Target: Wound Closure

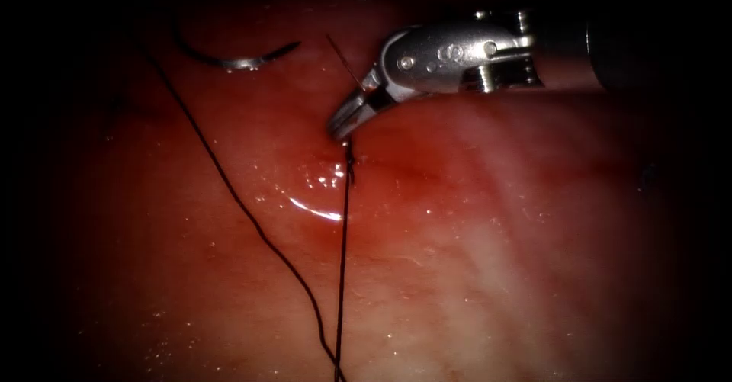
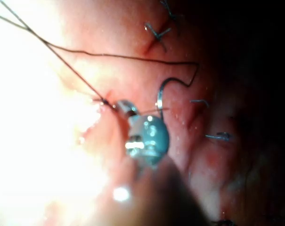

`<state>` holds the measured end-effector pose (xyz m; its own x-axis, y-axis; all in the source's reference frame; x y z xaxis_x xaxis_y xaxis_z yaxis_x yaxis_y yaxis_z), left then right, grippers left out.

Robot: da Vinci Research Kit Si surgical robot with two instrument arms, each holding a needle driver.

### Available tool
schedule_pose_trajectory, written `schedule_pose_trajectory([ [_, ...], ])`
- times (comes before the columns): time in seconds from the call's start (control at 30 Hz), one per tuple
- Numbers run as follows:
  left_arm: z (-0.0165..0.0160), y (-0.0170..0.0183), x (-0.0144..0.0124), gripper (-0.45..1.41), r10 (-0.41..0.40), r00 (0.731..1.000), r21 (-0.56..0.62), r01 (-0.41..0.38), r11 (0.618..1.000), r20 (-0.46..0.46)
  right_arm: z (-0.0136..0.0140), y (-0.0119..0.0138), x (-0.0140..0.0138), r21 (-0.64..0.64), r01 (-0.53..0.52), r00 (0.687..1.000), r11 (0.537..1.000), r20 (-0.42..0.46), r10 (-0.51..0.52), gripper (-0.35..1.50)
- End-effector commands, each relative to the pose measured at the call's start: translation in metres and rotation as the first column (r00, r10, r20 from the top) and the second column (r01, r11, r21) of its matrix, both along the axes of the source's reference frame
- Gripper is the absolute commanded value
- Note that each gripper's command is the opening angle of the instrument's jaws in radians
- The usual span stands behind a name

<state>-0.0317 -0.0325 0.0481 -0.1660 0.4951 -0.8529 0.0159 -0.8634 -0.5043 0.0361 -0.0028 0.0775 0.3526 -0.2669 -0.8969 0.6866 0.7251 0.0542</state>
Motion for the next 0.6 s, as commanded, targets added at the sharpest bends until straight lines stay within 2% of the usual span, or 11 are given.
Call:
schedule_pose_trajectory([
  [0.03, 0.0005, -0.0002, -0.0004, -0.45, 0.000, 1.000, 0.001, 0.000, 1.000, 0.001, 0.0003, 0.0003, 0.0006, -0.005, 0.000, 1.000, 1.000, -0.003, 0.000, -0.35],
  [0.23, 0.0005, 0.0019, 0.0005, -0.45, -0.018, 1.000, 0.008, 0.018, 1.000, -0.009, 0.0003, -0.0004, 0.0008, -0.010, -0.013, 1.000, 1.000, 0.005, 0.013, -0.35],
  [0.27, 0.0003, 0.0026, 0.0009, -0.45, -0.023, 1.000, 0.012, 0.023, 1.000, -0.012, 0.0001, -0.0005, 0.0007, 0.005, -0.022, 1.000, 1.000, 0.020, 0.022, -0.30],
  [0.3, 0.0001, 0.0032, 0.0011, -0.45, -0.029, 0.999, 0.015, 0.030, 0.999, -0.015, -0.0001, -0.0005, 0.0006, 0.016, -0.046, 0.998, 0.999, 0.040, 0.045, 0.12],
  [0.33, -0.0003, 0.0041, 0.0016, -0.45, -0.035, 0.999, 0.003, 0.035, 0.999, -0.018, -0.0003, -0.0006, 0.0004, 0.024, -0.084, 0.995, 0.996, 0.063, 0.083, 0.63],
  [0.37, -0.0005, 0.0048, 0.0019, -0.45, -0.038, 0.999, -0.003, 0.038, 0.999, -0.019, -0.0005, -0.0006, 0.0001, 0.021, -0.153, 0.985, 0.988, 0.089, 0.151, 0.93],
  [0.4, -0.0007, 0.0055, 0.0022, -0.45, -0.043, 0.999, -0.011, 0.043, 0.999, -0.023, -0.0007, -0.0007, -0.0003, 0.008, -0.223, 0.969, 0.975, 0.109, 0.221, 1.11],
  [0.47, -0.0012, 0.0071, 0.0030, -0.45, -0.054, 0.998, -0.025, 0.053, 0.998, -0.030, -0.0008, -0.0011, -0.0011, -0.013, -0.349, 0.926, 0.937, 0.145, 0.347, 1.36],
  [0.5, -0.0013, 0.0083, 0.0037, -0.45, -0.062, 0.997, -0.042, 0.060, 0.997, -0.036, -0.0009, -0.0017, -0.0019, -0.008, -0.391, 0.907, 0.920, 0.168, 0.386, 1.31],
  [0.6, -0.0012, 0.0097, 0.0046, -0.45, -0.071, 0.996, -0.058, 0.068, 0.996, -0.048, -0.0009, -0.0033, -0.0034, 0.047, -0.446, 0.883, 0.894, 0.185, 0.431, 1.28],
])
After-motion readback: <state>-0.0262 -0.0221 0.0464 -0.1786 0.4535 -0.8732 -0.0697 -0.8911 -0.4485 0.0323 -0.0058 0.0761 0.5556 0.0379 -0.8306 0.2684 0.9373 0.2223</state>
